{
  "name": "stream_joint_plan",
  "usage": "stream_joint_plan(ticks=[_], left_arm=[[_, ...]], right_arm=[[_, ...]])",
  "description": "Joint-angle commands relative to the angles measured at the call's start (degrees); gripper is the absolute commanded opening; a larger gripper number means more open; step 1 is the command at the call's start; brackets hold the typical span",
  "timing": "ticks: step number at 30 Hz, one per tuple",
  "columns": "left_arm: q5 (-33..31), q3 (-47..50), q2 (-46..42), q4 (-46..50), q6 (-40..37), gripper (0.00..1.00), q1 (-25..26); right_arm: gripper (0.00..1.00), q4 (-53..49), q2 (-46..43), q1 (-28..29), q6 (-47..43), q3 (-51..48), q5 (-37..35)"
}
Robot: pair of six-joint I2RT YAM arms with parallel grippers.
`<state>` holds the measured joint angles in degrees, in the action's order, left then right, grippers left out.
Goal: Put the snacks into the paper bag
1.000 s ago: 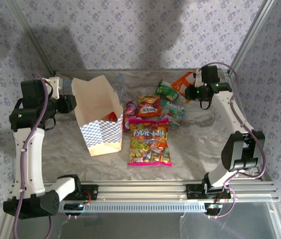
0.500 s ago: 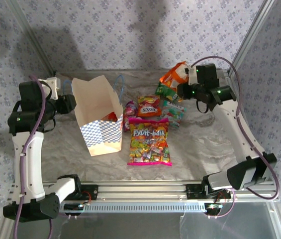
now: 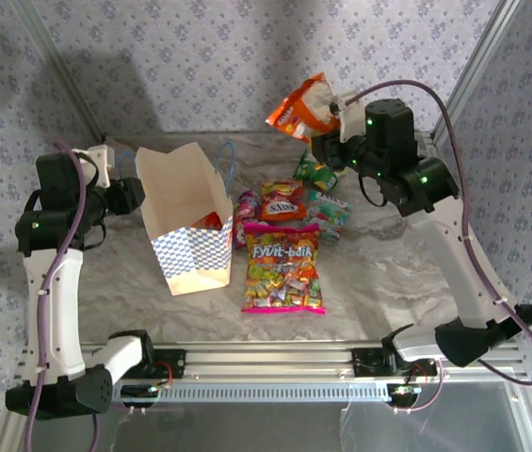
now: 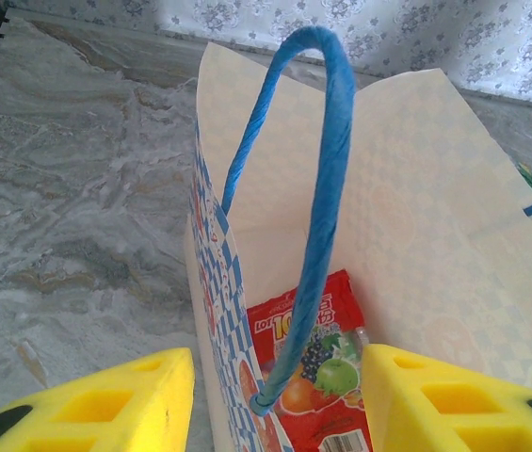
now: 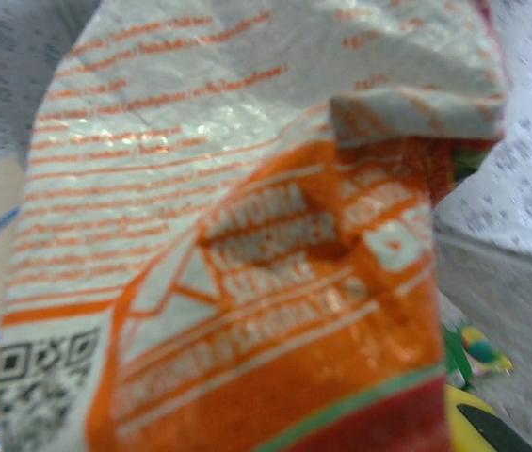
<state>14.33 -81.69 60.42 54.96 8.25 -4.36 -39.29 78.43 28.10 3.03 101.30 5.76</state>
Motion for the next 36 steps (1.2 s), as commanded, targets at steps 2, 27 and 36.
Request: stream_joint_plan(ticks=[2, 27, 36], left_arm=[[0.52, -1.36, 0.38, -1.92, 1.02, 0.50, 0.37], [-3.20, -0.04, 2.06, -4.33, -0.87, 0.50, -0.29], [-0.18, -0.49, 4.12, -4.16, -0.09, 0.50, -2.73]], right_arm=[[0.13, 3.30, 1.85, 2.90, -4.62, 4.16, 0.21], [0.13, 3.38, 21.13, 16.90, -16.31, 26.03, 13.03], [0.13, 2.31, 29.11, 17.62, -17.67, 33.47, 20.96]])
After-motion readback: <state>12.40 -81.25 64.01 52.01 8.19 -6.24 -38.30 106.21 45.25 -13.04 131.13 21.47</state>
